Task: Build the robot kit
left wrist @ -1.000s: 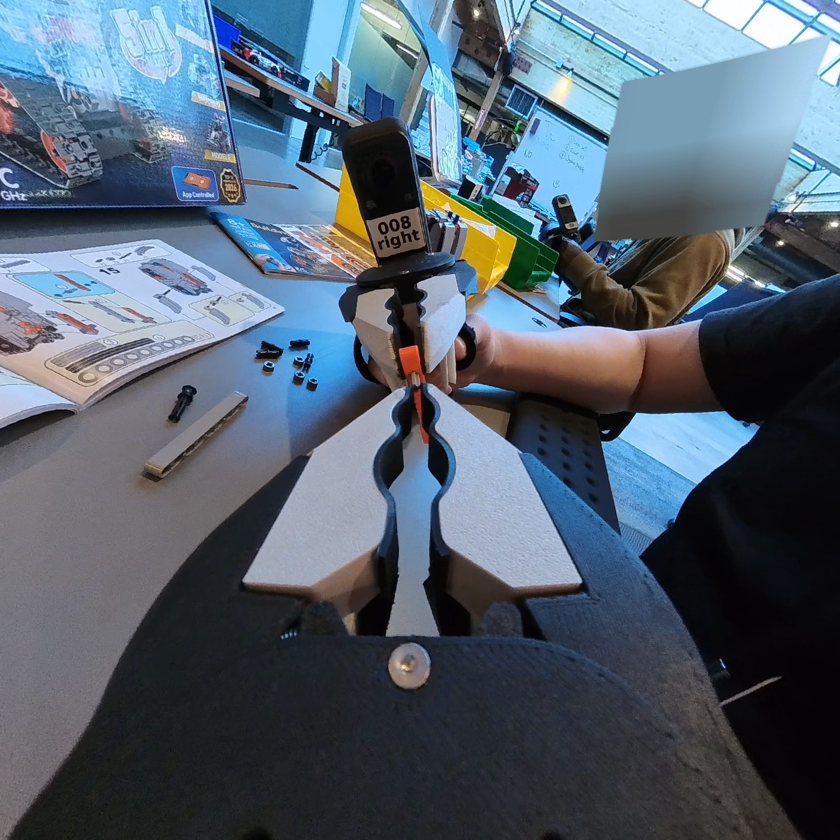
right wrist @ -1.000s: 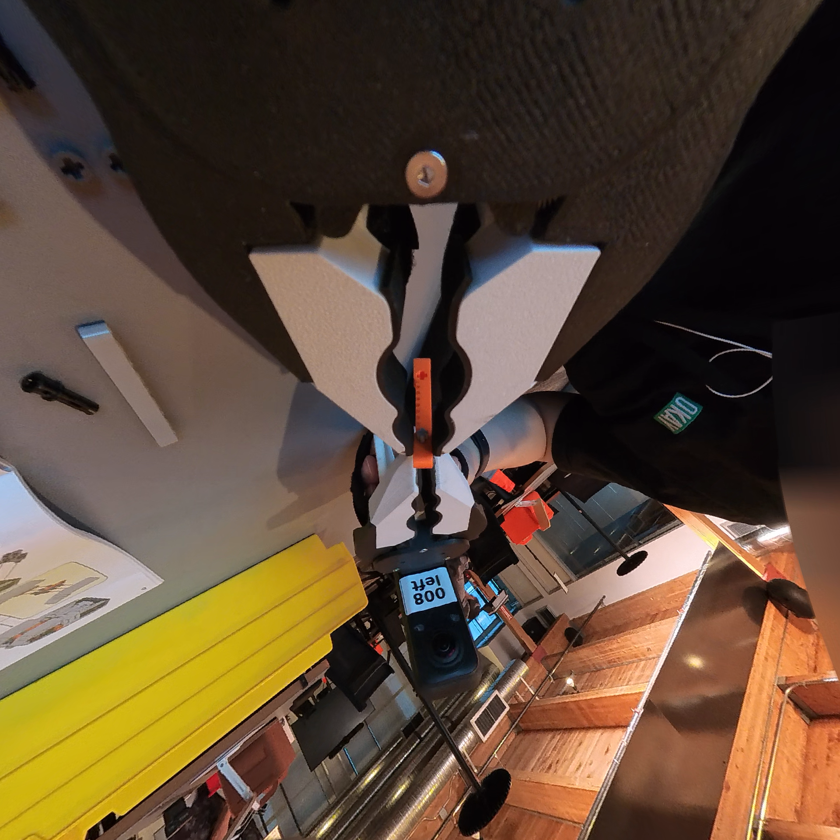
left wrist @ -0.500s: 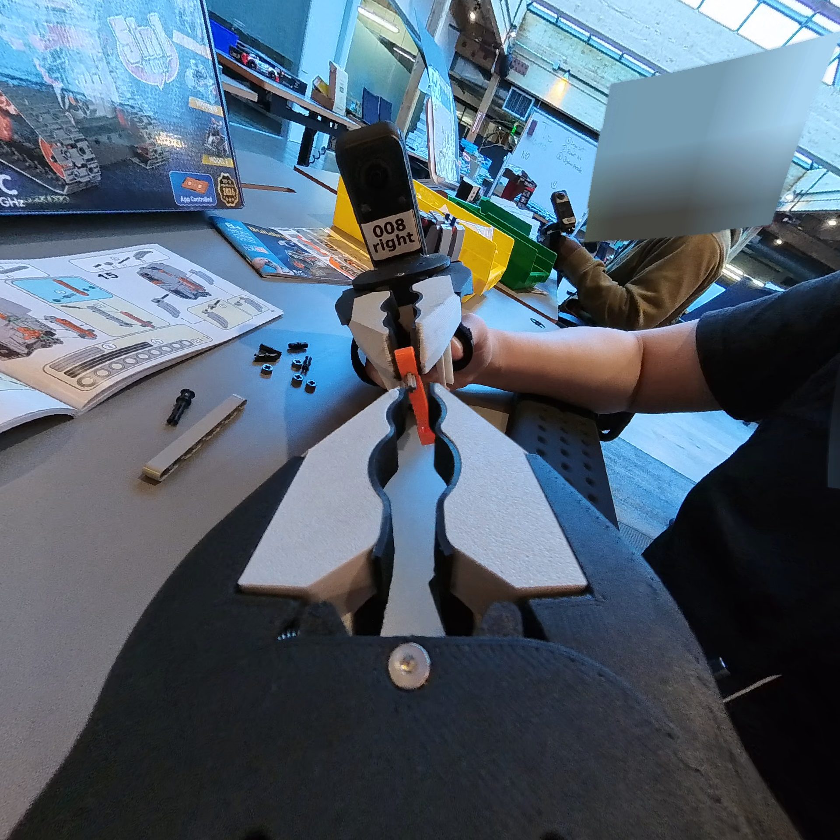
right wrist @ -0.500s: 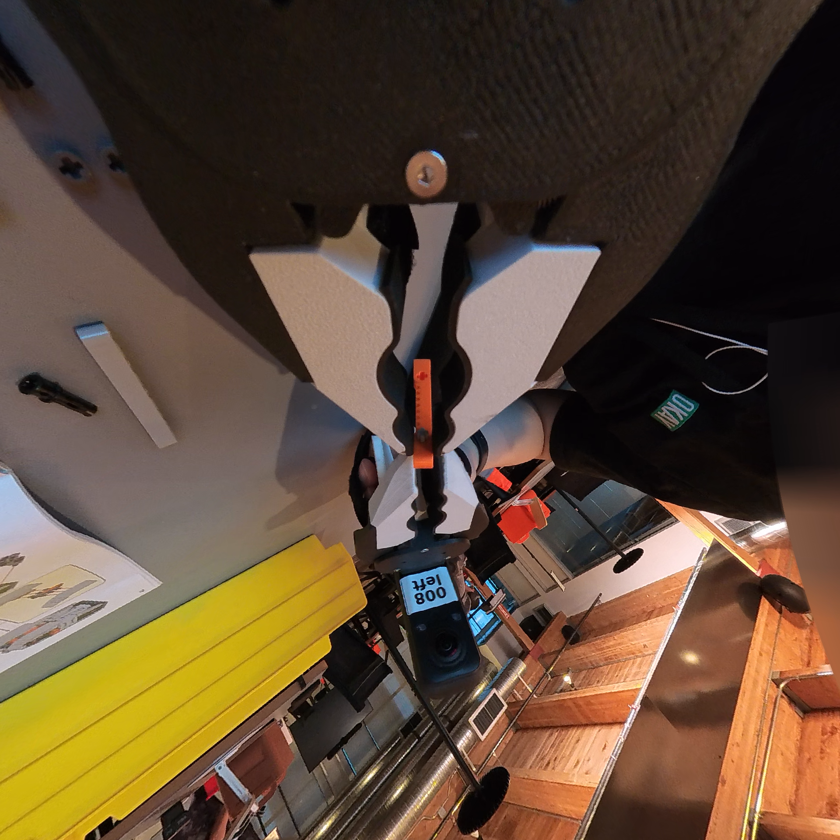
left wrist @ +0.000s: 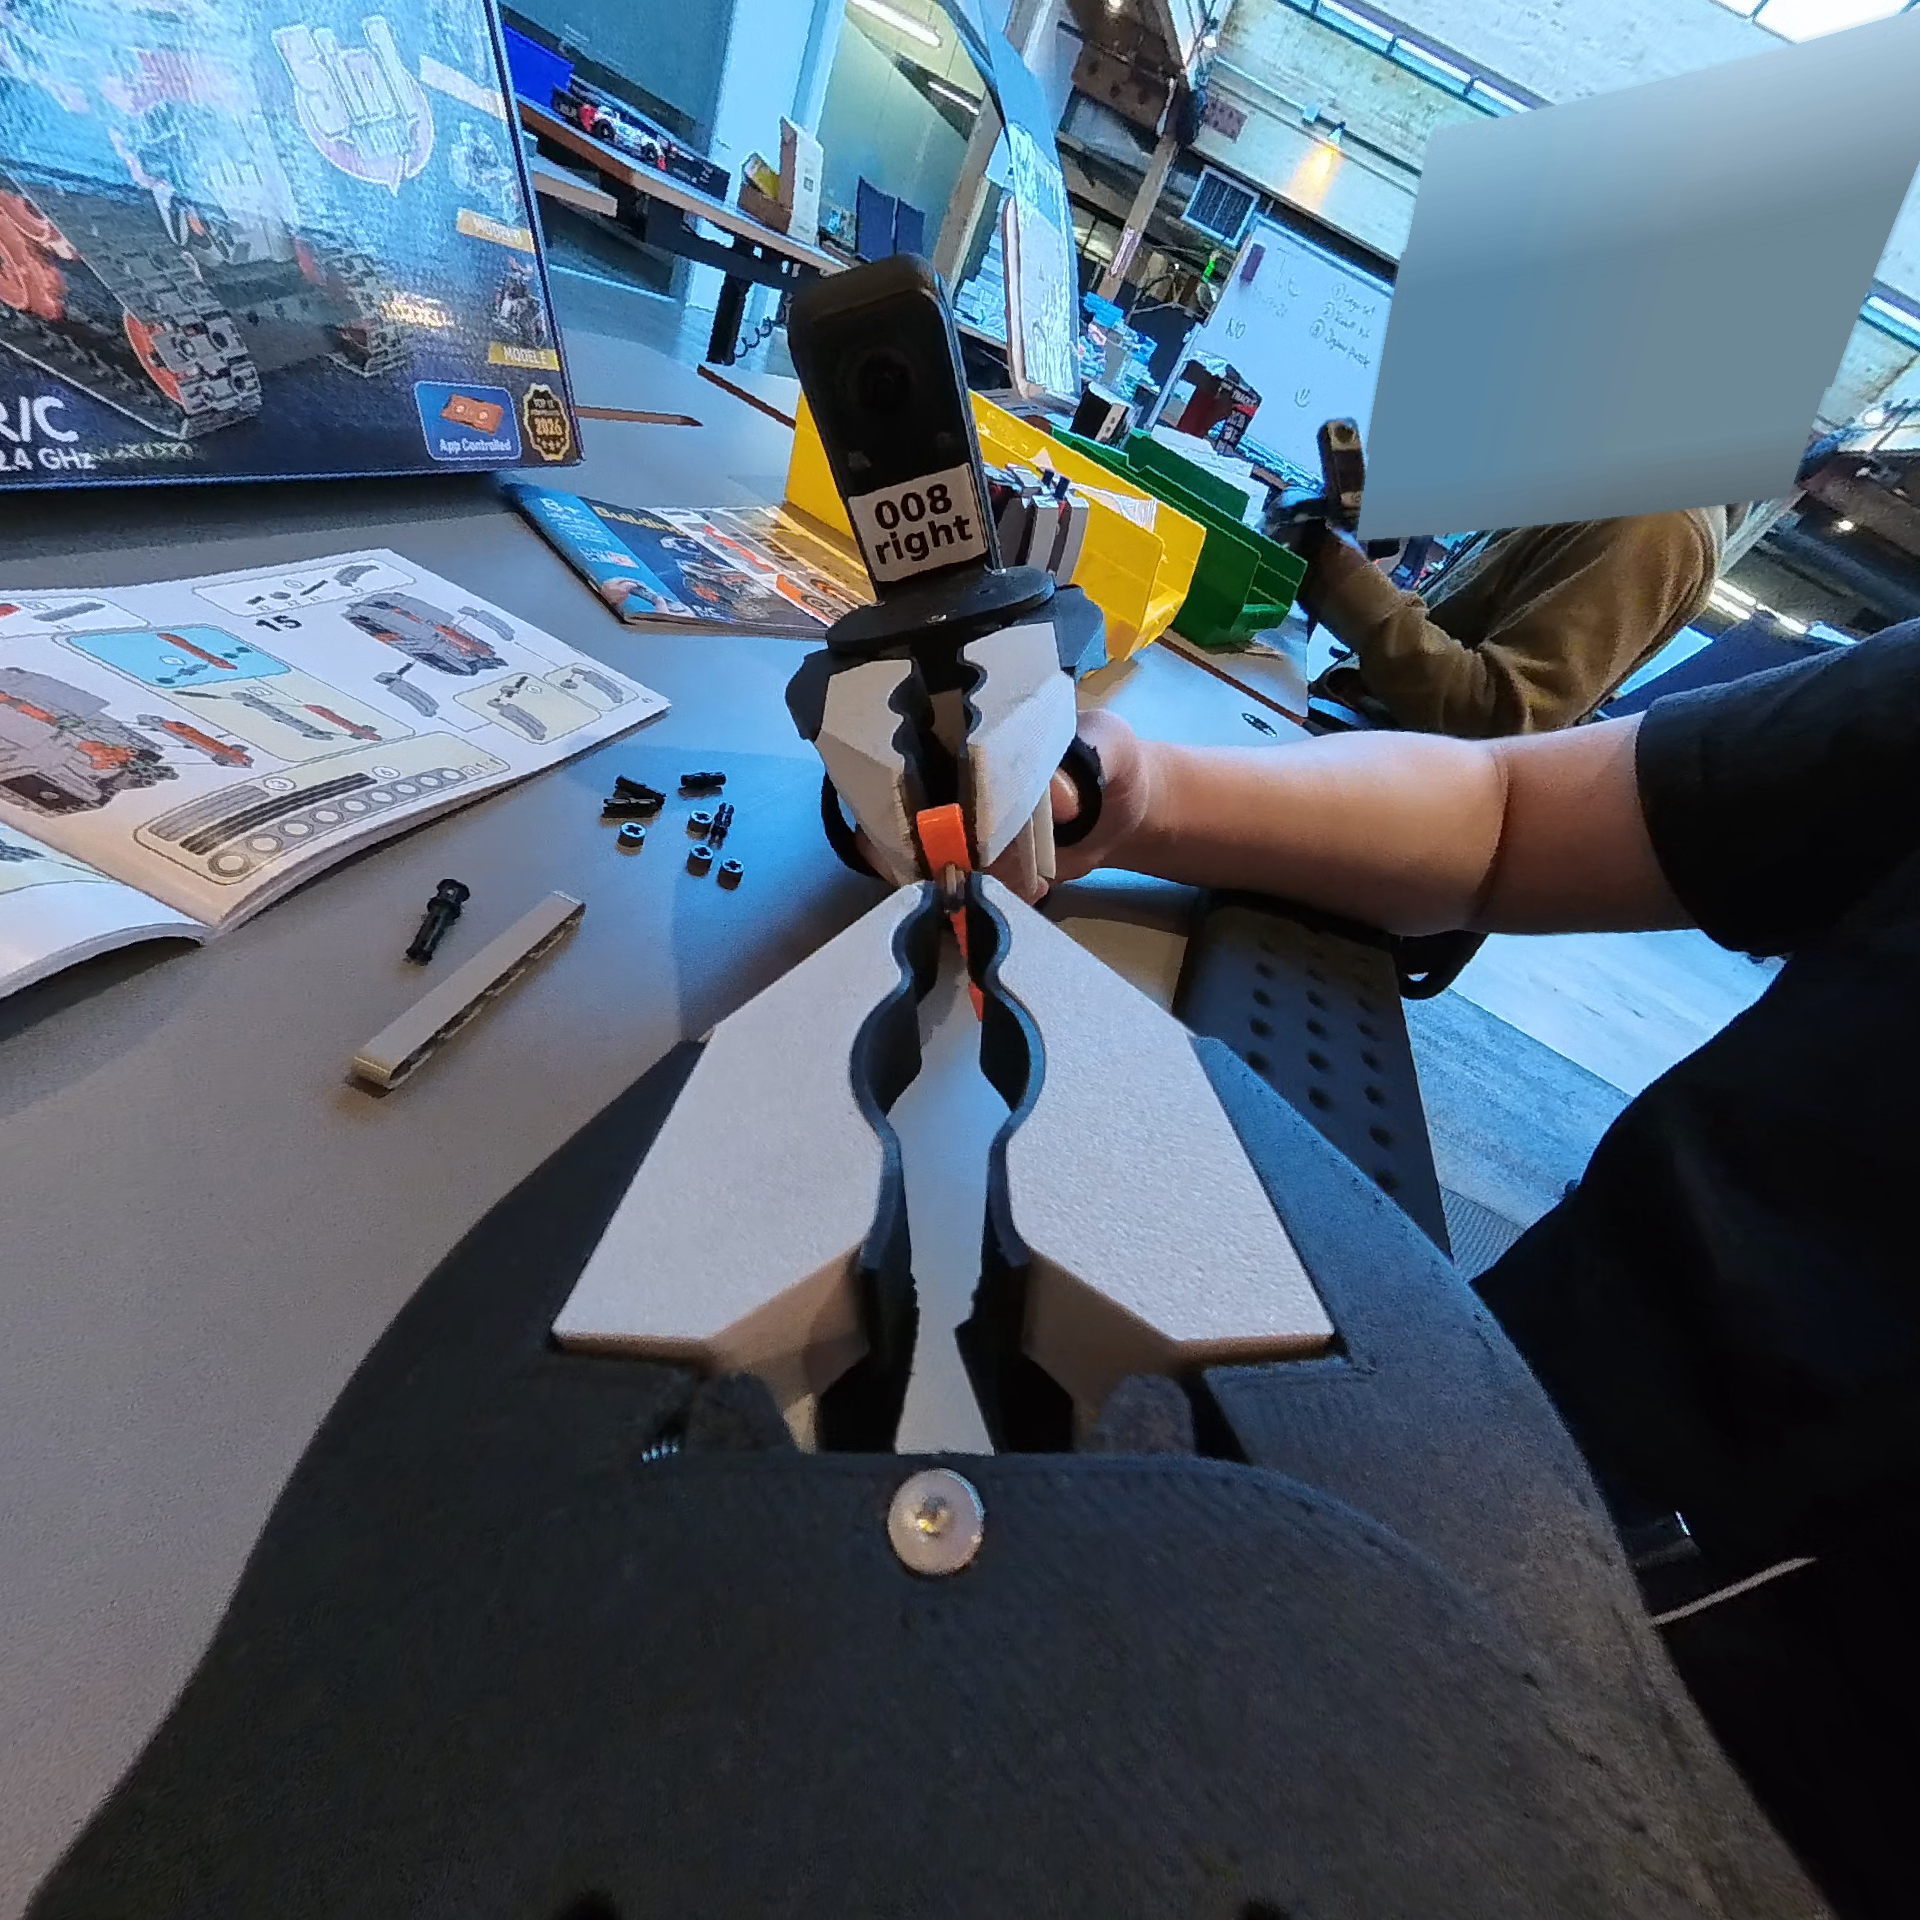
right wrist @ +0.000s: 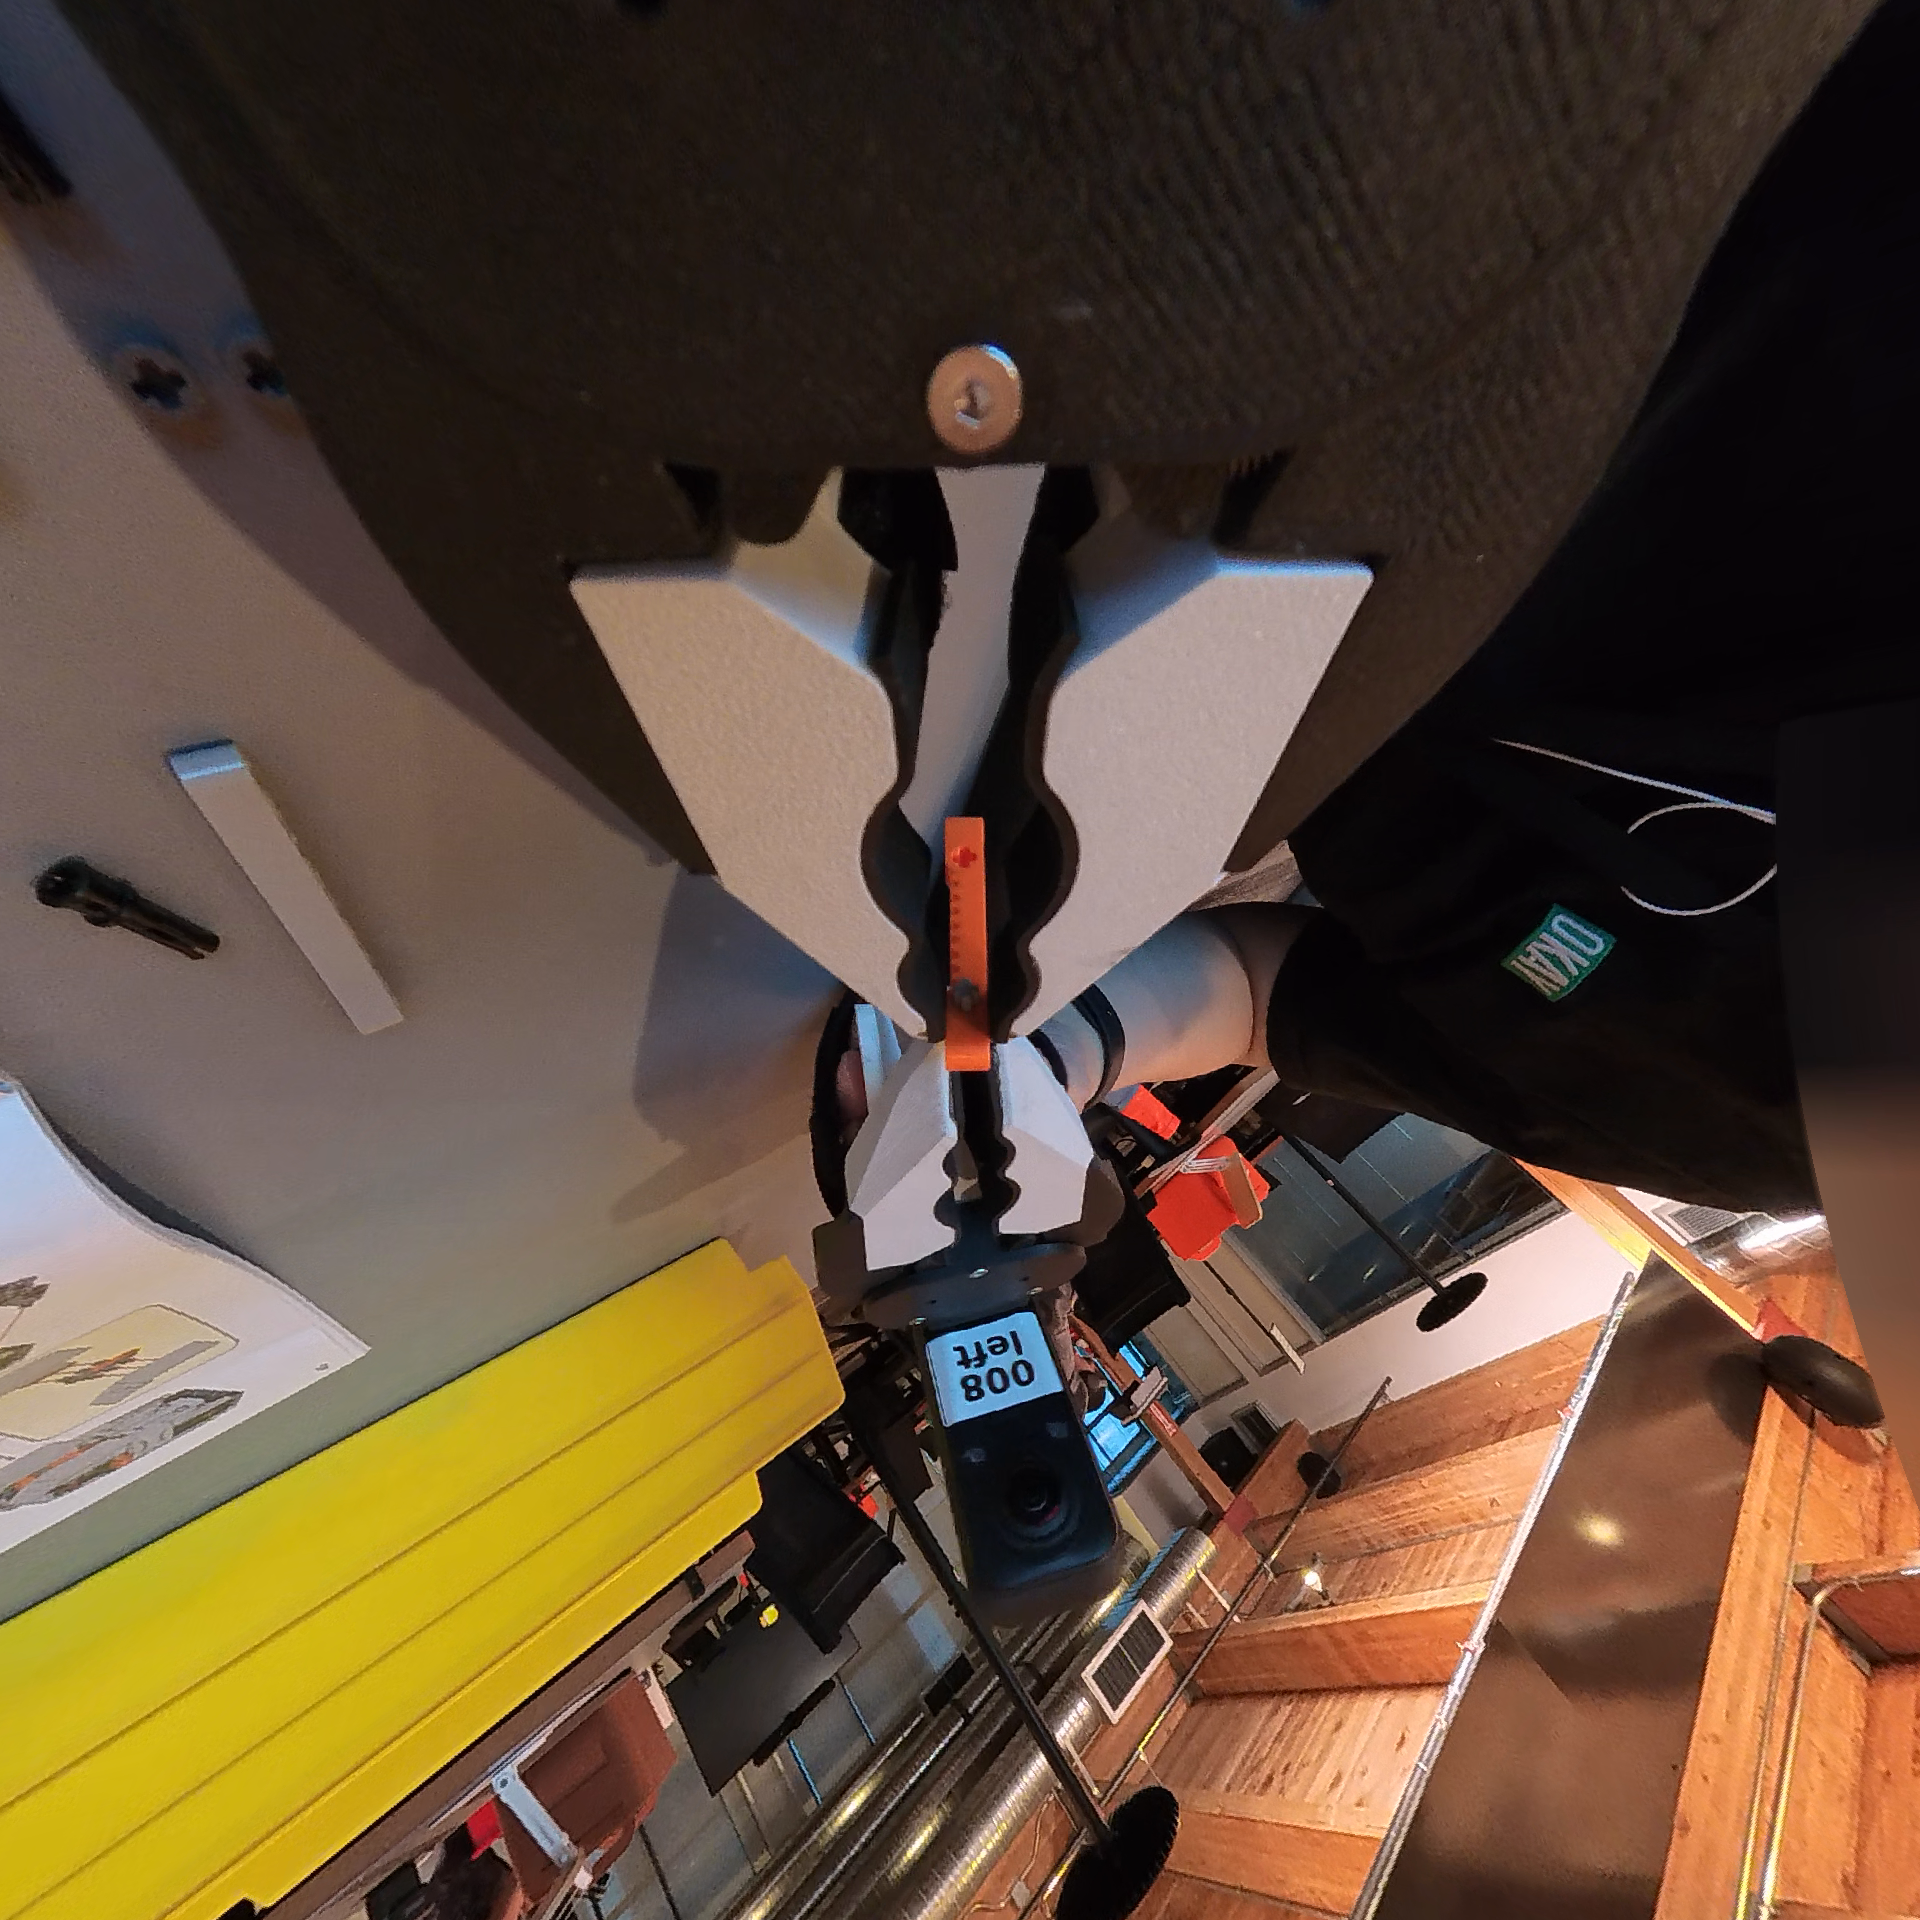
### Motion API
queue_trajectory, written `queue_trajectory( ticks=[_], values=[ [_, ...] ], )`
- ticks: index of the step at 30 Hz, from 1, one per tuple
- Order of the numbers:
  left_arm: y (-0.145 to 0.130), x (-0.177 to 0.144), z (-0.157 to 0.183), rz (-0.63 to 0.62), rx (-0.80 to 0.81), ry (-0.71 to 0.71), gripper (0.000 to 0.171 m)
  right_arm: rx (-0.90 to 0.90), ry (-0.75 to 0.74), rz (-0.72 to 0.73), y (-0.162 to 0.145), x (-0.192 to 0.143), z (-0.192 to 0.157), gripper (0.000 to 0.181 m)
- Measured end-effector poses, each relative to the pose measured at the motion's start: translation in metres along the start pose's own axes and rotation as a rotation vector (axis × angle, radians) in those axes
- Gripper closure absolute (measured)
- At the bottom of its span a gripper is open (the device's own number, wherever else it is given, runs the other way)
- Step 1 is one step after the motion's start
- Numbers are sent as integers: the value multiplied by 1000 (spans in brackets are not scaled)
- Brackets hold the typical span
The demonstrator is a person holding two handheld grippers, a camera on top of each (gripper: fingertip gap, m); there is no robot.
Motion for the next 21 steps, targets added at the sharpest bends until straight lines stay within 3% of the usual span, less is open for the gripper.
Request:
queue_trajectory(
  ticks=[21],
  values=[
    [-1,1,-3,-6,-50,-17,171,8,-12,-10,-2,3,1,175]
  ],
)
Point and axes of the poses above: each gripper's, where its closed fingertips meet, x out along the fingers, y out of its top, z = x × y across the jaws, the point moved 6 cm from there along -x, back along the fingers, and after that the axes turned 7 degrees about -y, right-handed, at the moved point
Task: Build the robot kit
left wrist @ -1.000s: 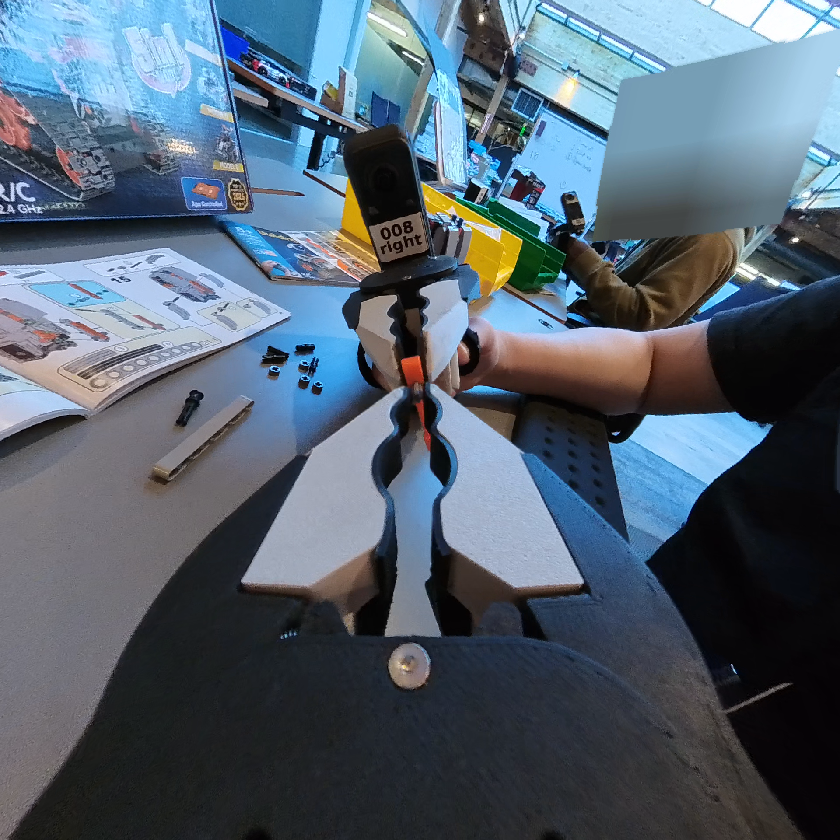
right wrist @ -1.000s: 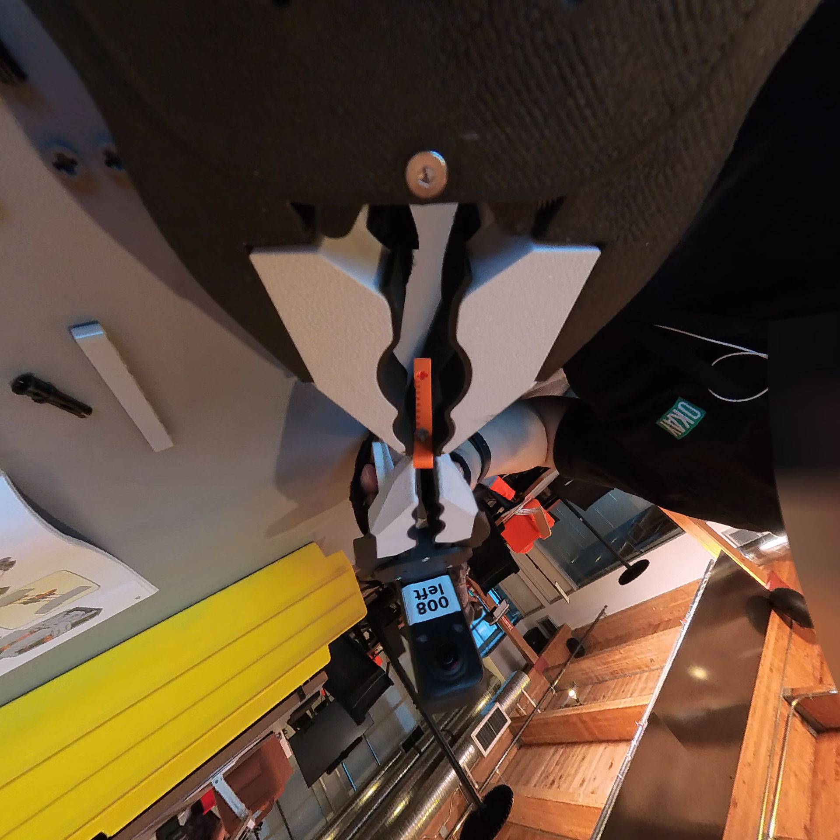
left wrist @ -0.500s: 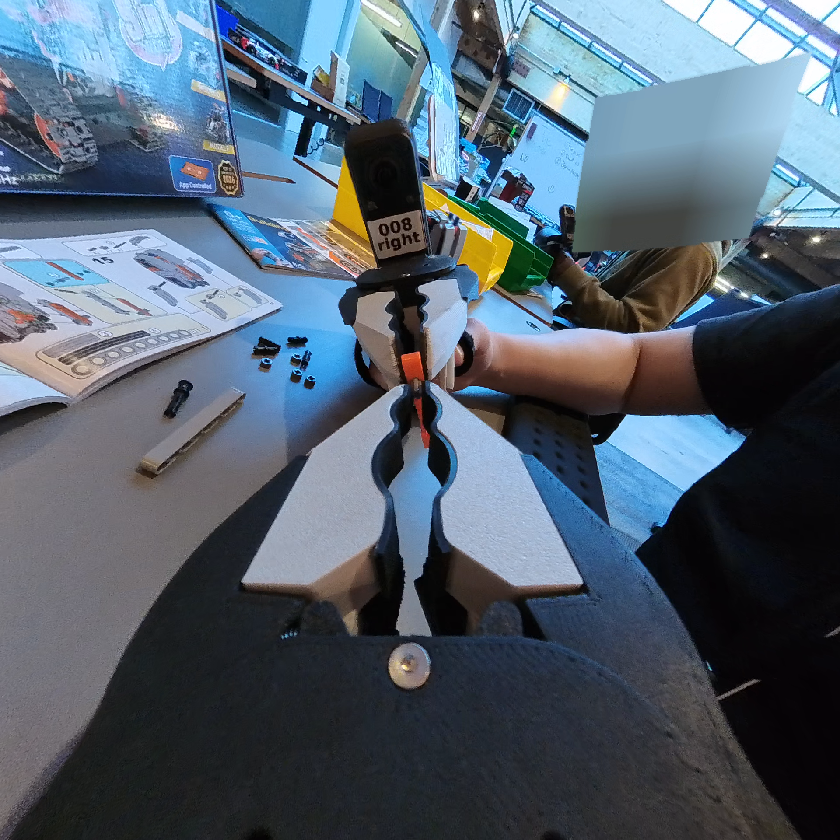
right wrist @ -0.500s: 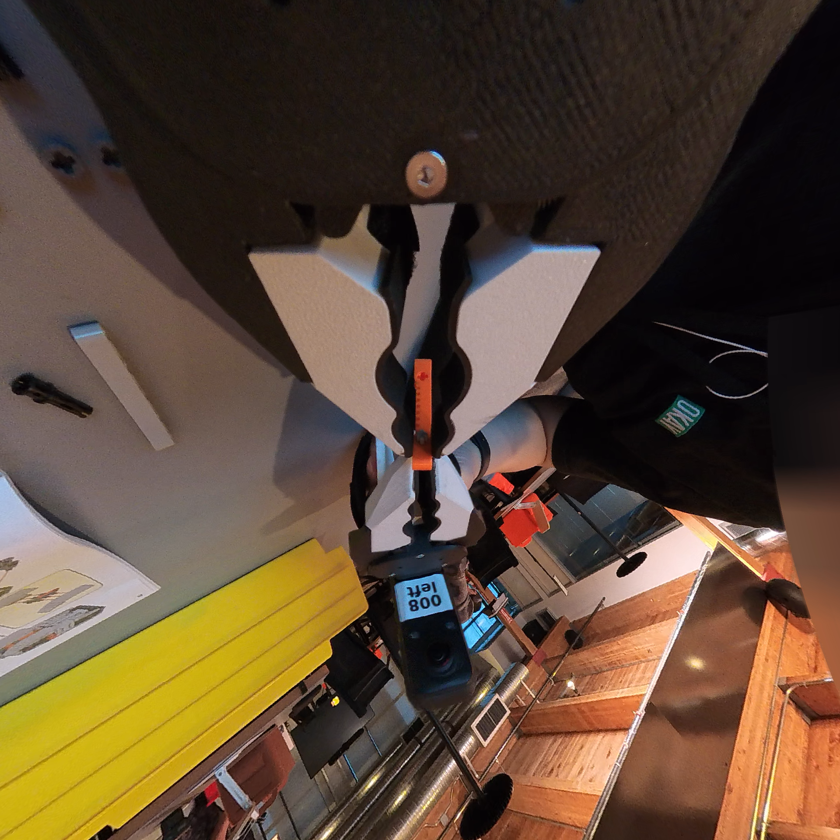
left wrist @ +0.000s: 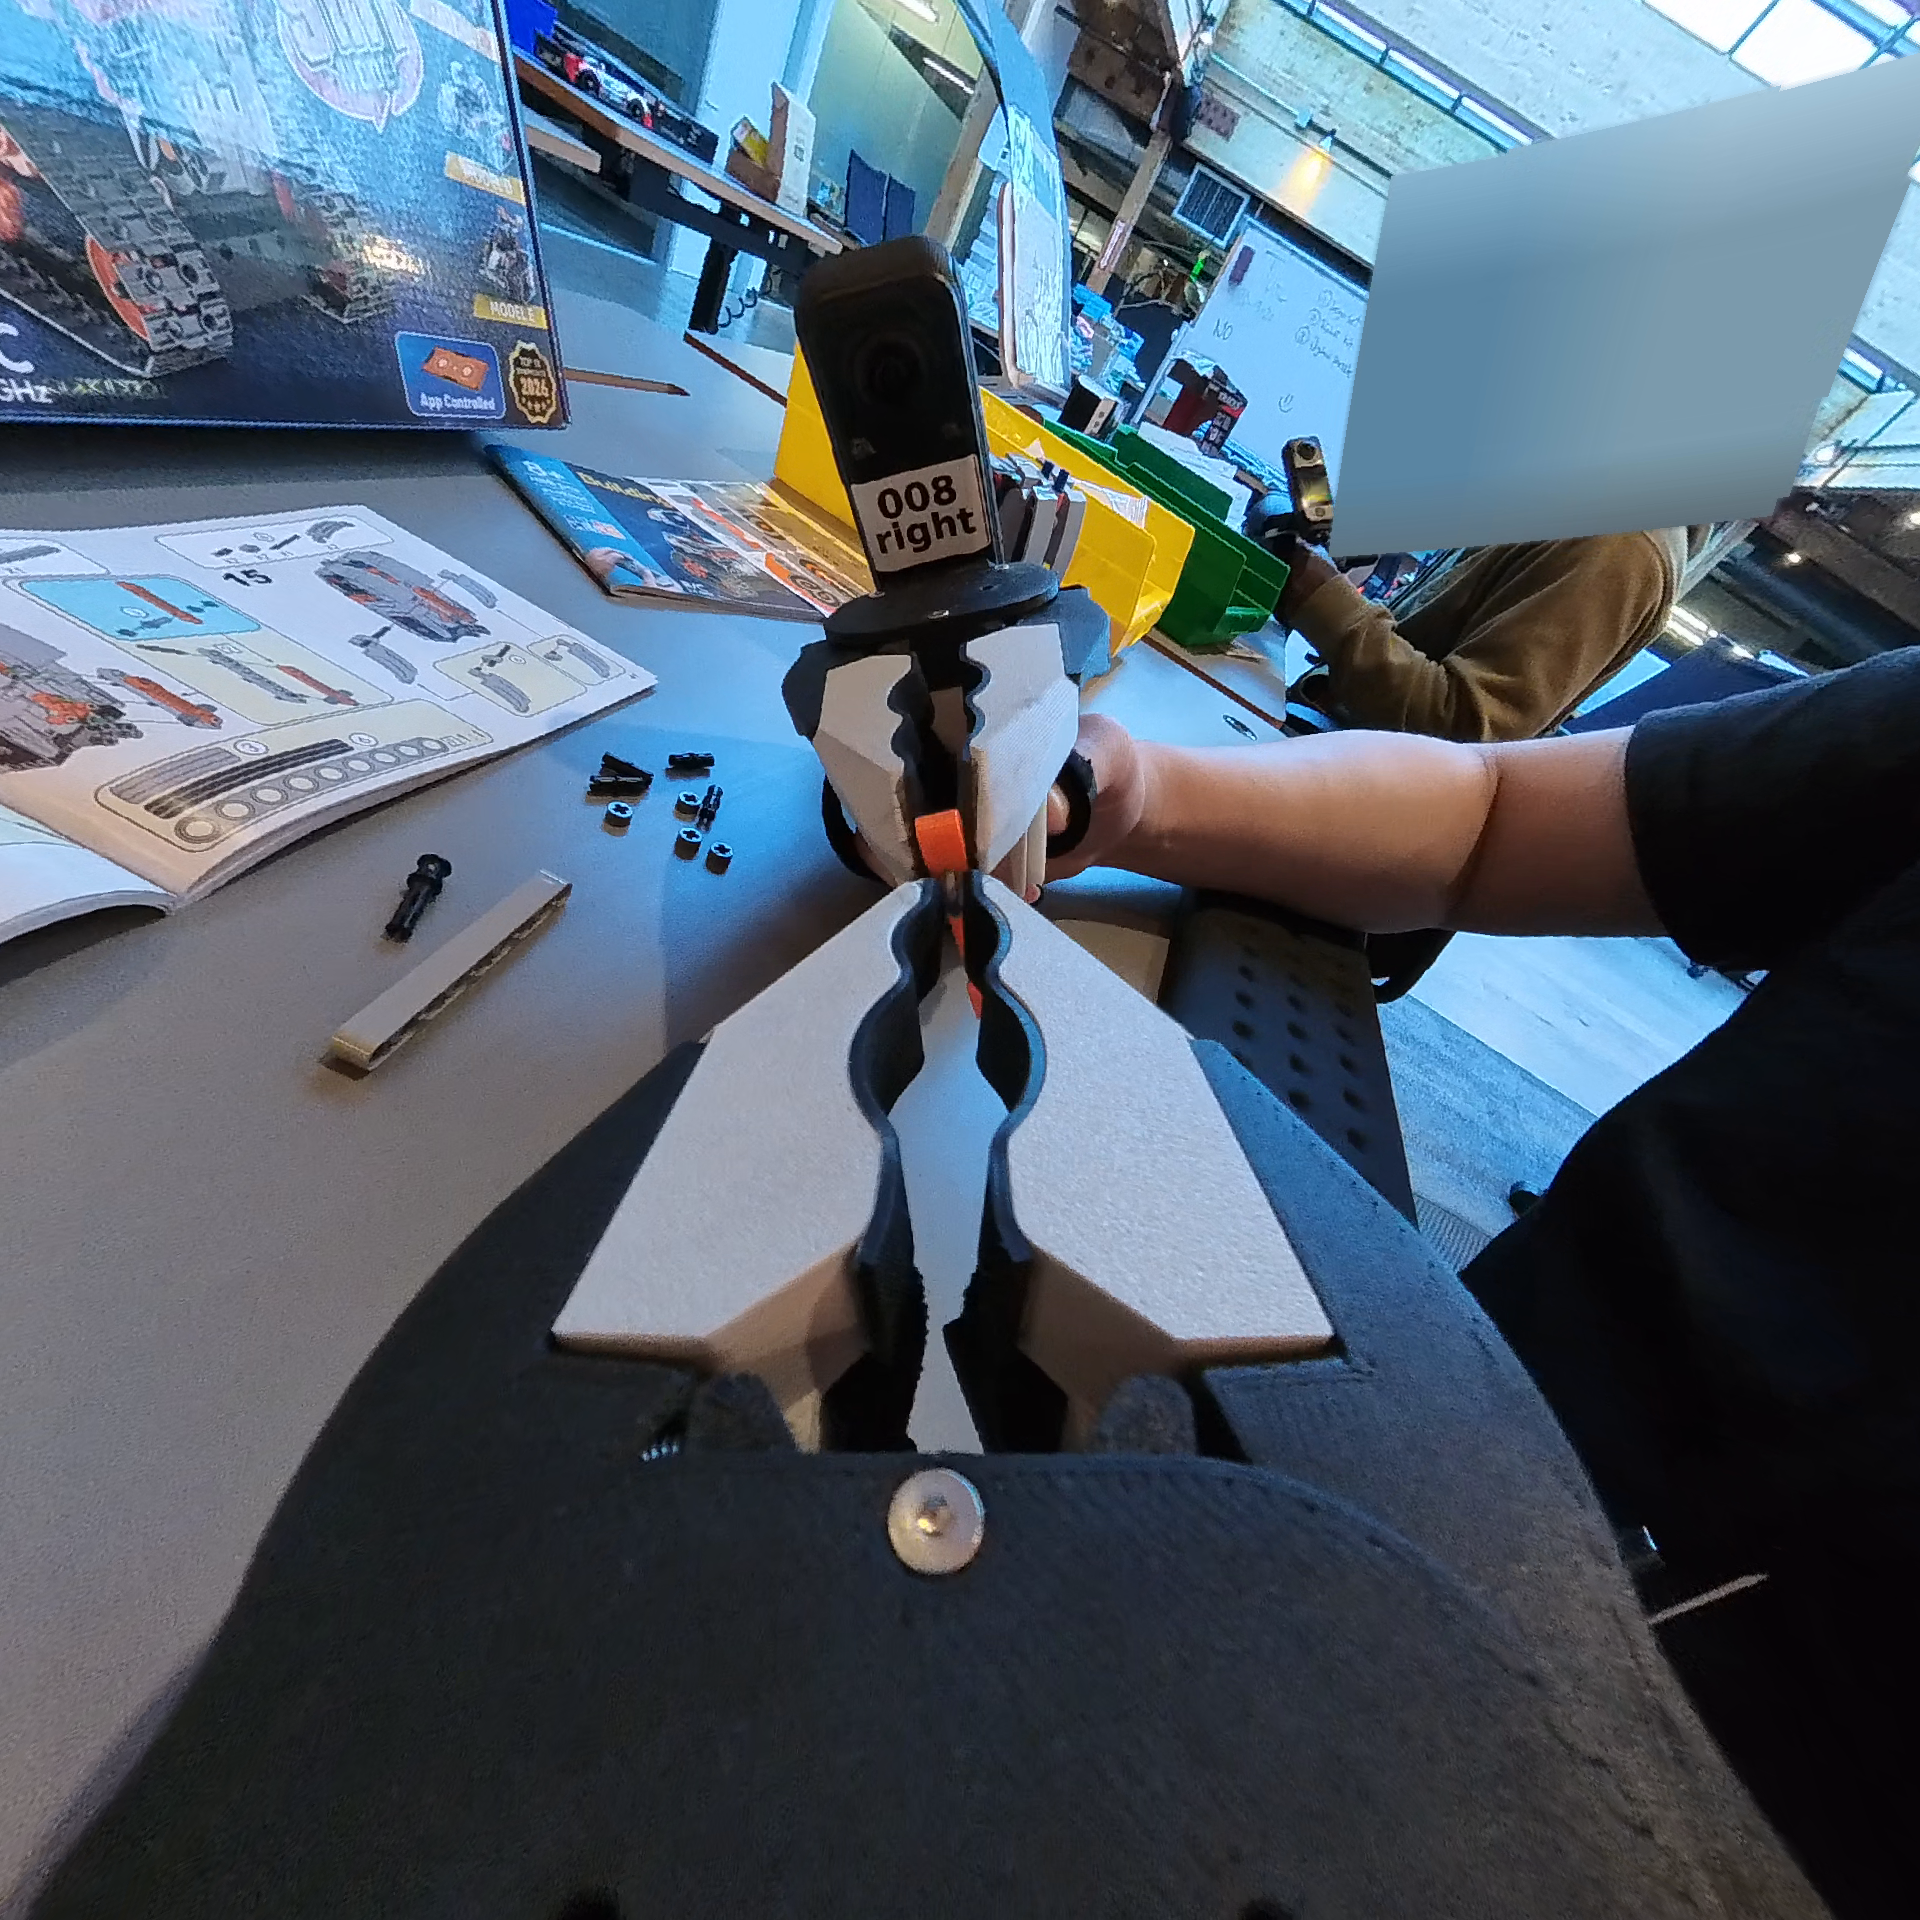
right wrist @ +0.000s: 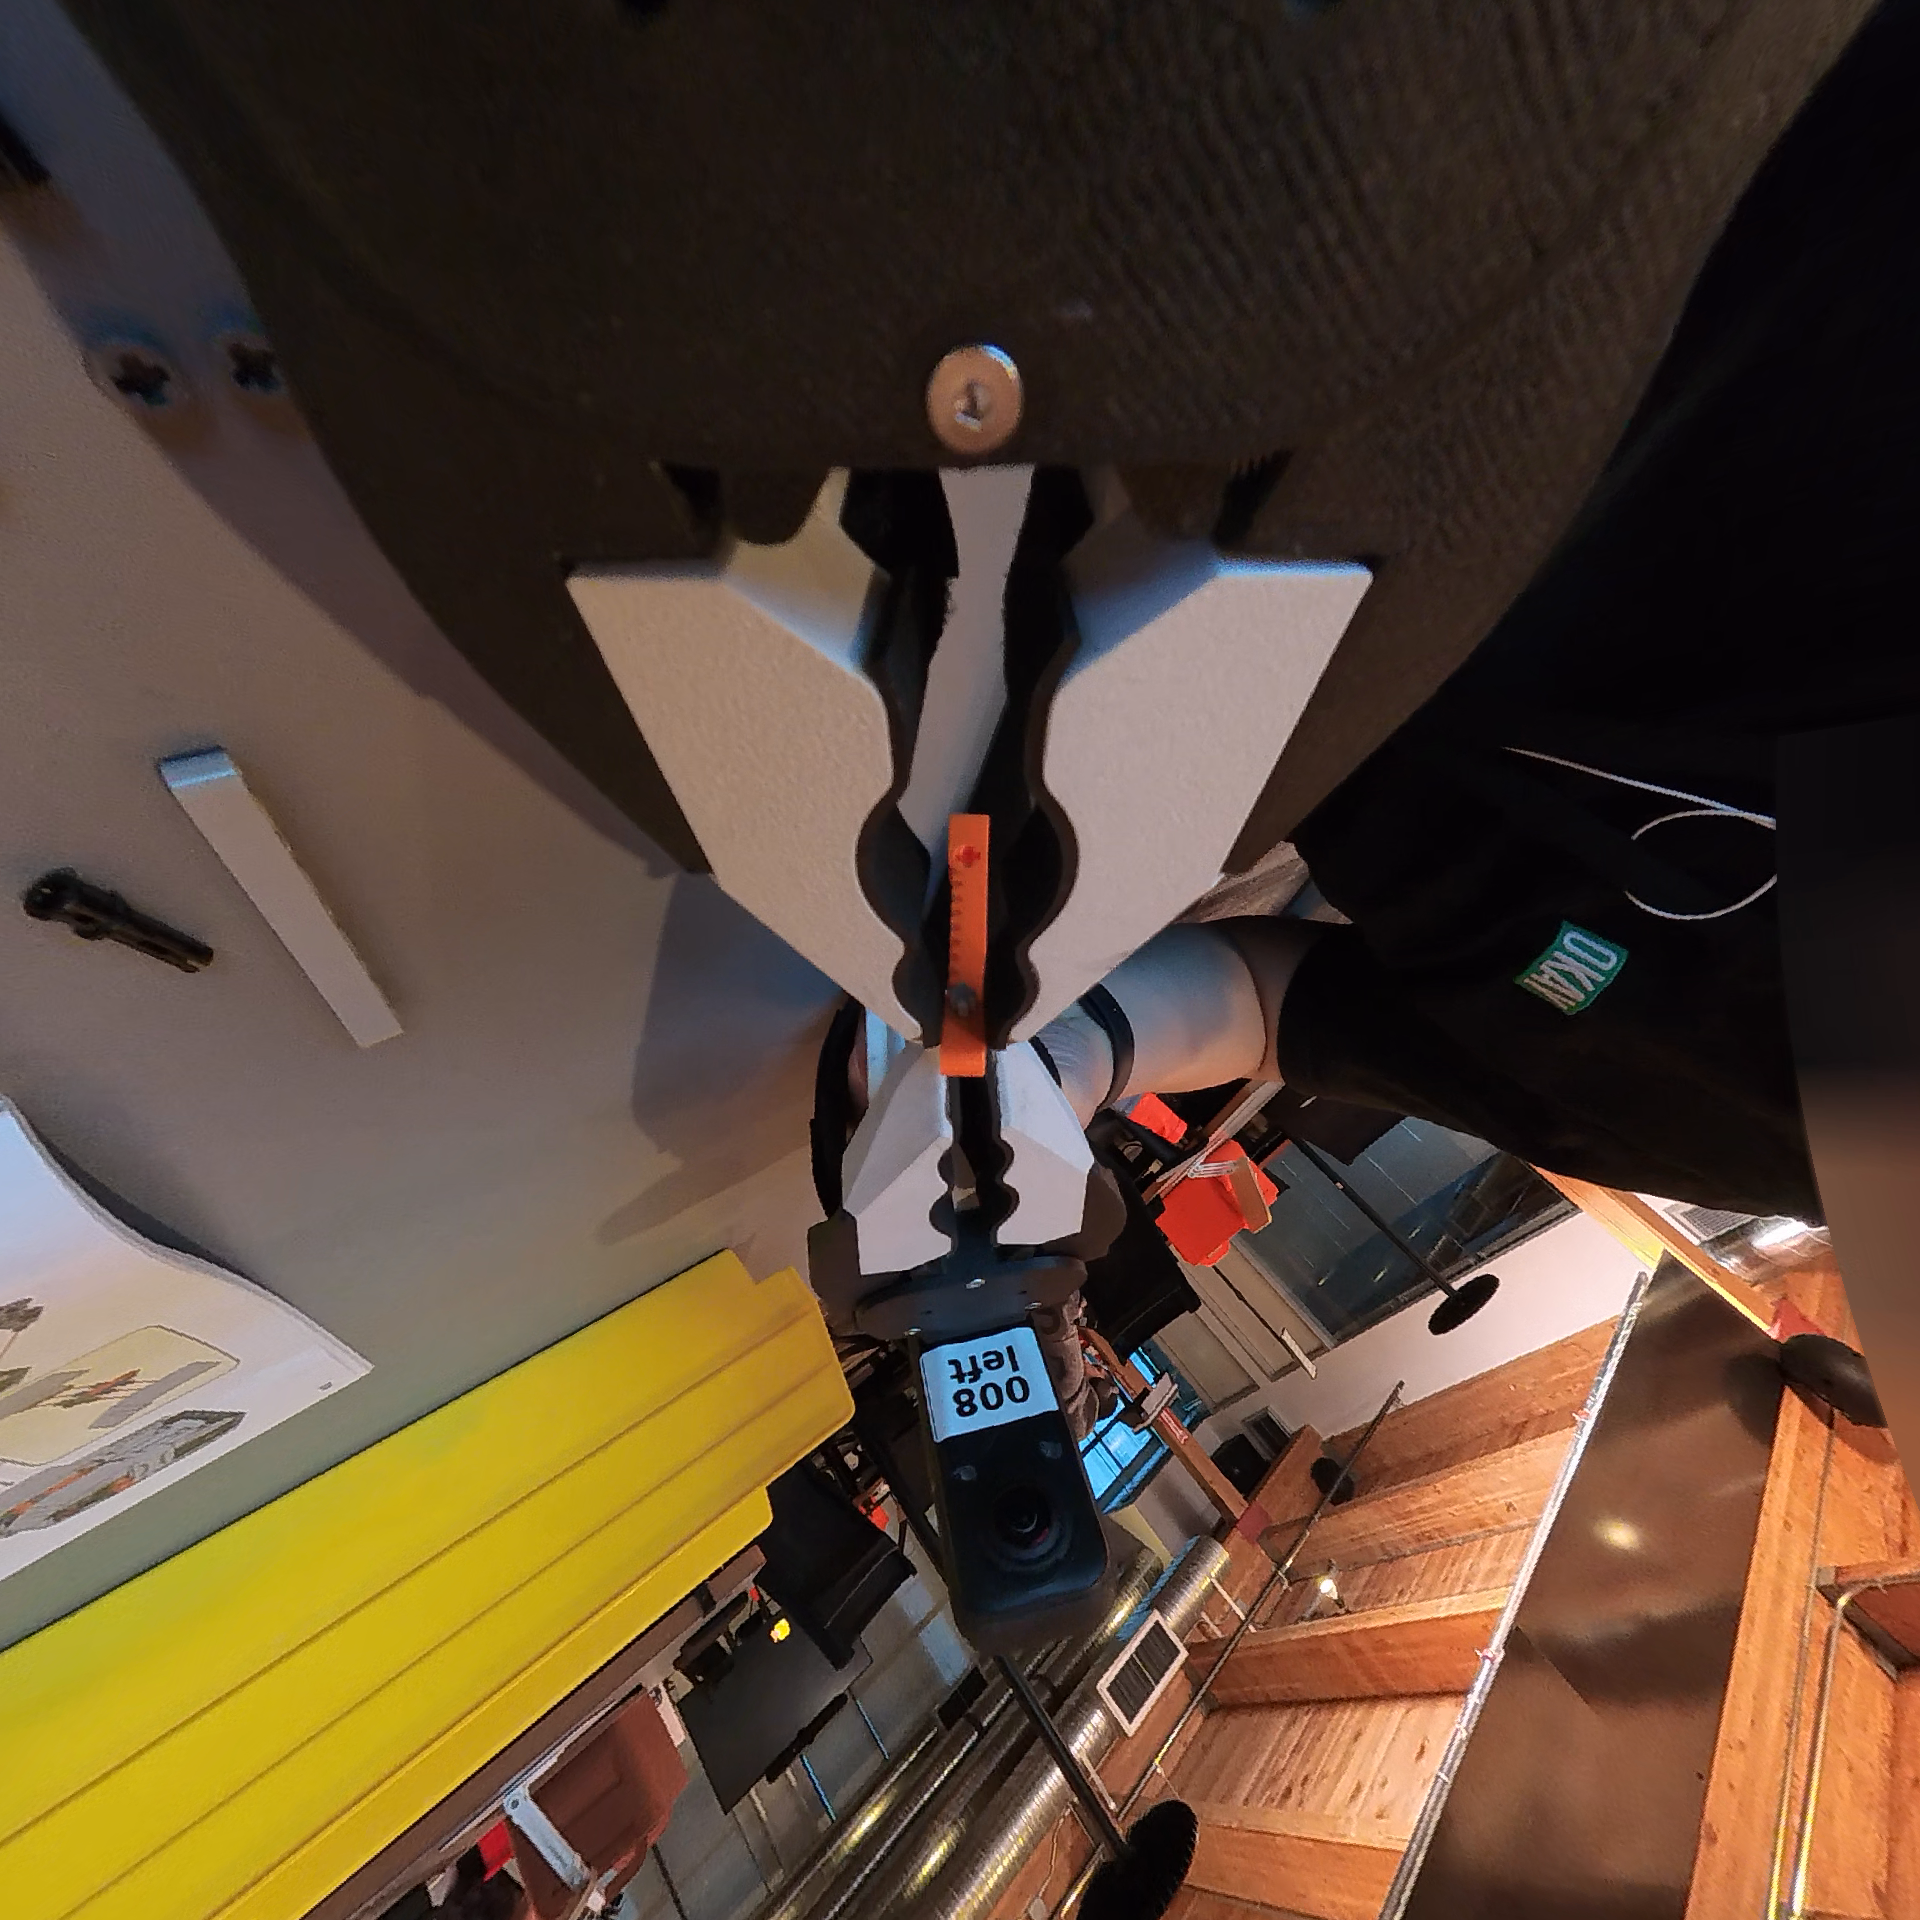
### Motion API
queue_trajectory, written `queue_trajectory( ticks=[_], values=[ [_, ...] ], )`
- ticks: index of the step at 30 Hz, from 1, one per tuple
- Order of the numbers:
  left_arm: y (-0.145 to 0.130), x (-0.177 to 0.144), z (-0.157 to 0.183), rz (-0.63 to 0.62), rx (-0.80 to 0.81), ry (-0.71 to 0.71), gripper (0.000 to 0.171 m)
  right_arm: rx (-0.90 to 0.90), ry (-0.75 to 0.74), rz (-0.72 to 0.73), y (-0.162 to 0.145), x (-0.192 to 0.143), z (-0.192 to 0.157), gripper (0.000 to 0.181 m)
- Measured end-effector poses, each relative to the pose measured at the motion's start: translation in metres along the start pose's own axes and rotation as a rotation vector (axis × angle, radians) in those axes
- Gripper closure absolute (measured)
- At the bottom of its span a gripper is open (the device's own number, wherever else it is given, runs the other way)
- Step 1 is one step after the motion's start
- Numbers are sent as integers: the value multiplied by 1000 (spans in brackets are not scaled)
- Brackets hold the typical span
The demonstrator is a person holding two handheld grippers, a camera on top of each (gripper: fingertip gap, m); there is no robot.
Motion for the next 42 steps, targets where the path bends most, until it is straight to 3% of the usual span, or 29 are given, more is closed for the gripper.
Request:
queue_trajectory(
  ticks=[7,16,22,25,29,31,37,42],
  values=[
    [0,0,-1,-3,-3,7,171,0,-10,-4,0,1,1,175],
    [11,-8,2,110,11,-30,171,-26,26,113,10,-5,-2,169],
    [10,-5,2,95,8,-29,171,-69,3,44,3,3,-4,167],
    [9,-5,1,103,-14,-44,171,-61,13,28,2,4,-5,177],
    [15,-14,-4,194,-98,-71,162,4,44,61,6,0,-3,177],
    [18,-22,-5,254,-114,-77,165,37,56,84,8,-4,-2,177],
    [11,-10,-3,144,-77,-55,160,26,51,62,6,-1,-2,177],
    [11,-11,-3,152,-69,-52,166,20,45,43,4,1,-1,177]
  ],
)
Point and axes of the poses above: each gripper's, where its closed fingertips meet, x out along the fingers, y out of its top, z = x × y across the jaws, the point moved 6 cm from there along -x, back along the fingers, and after that the axes turned 7 degrees about -y, right-handed, at the moved point
